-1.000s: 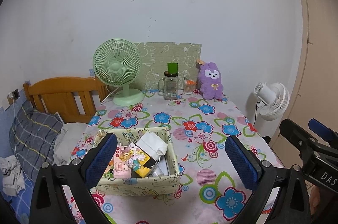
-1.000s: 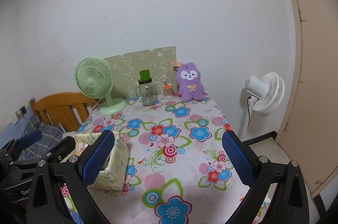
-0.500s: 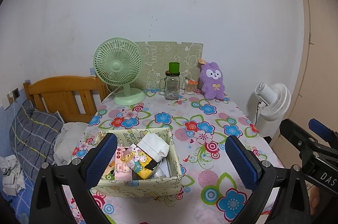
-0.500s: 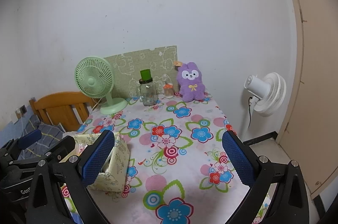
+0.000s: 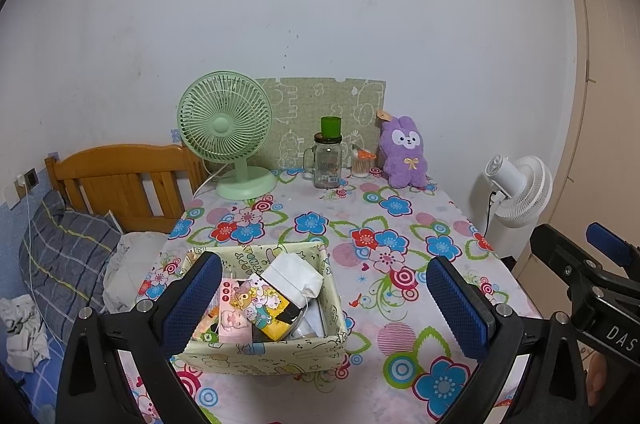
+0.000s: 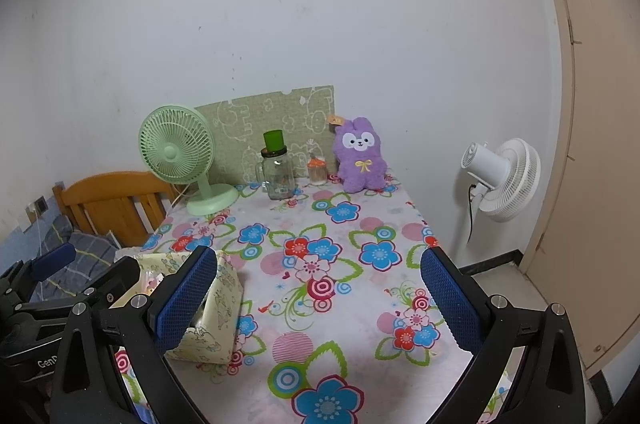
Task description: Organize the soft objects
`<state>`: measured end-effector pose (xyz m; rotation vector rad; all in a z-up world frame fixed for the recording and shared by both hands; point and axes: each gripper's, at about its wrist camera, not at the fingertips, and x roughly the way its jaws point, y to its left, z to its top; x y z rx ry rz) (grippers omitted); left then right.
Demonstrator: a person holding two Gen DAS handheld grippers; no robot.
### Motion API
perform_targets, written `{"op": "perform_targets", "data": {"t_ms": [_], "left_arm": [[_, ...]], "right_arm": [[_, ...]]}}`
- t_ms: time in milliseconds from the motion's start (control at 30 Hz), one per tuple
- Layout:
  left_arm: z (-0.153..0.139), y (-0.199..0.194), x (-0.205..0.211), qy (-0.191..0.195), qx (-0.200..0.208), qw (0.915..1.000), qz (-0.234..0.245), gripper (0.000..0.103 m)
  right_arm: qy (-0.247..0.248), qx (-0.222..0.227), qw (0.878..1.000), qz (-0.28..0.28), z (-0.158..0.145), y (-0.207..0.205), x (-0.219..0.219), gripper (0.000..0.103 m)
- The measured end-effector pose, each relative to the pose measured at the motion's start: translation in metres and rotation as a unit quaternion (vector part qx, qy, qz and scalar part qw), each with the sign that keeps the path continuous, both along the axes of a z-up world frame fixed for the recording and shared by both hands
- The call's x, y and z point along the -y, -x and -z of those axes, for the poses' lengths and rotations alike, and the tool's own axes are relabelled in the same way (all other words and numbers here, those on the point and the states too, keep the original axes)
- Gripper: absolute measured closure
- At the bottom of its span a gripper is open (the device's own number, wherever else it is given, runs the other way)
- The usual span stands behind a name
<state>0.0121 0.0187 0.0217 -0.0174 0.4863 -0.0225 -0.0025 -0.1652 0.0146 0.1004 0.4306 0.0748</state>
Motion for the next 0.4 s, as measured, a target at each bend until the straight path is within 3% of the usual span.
{"op": "perform_targets", "data": {"t_ms": [400], "left_arm": [[-0.0002, -0.0005, -0.0002, 0.000, 0.000, 1.0000, 0.000, 0.000]], "right_arm": [[-0.001, 0.000, 1.000, -0.001, 0.0001, -0.0005, 0.0004, 0.000]]}}
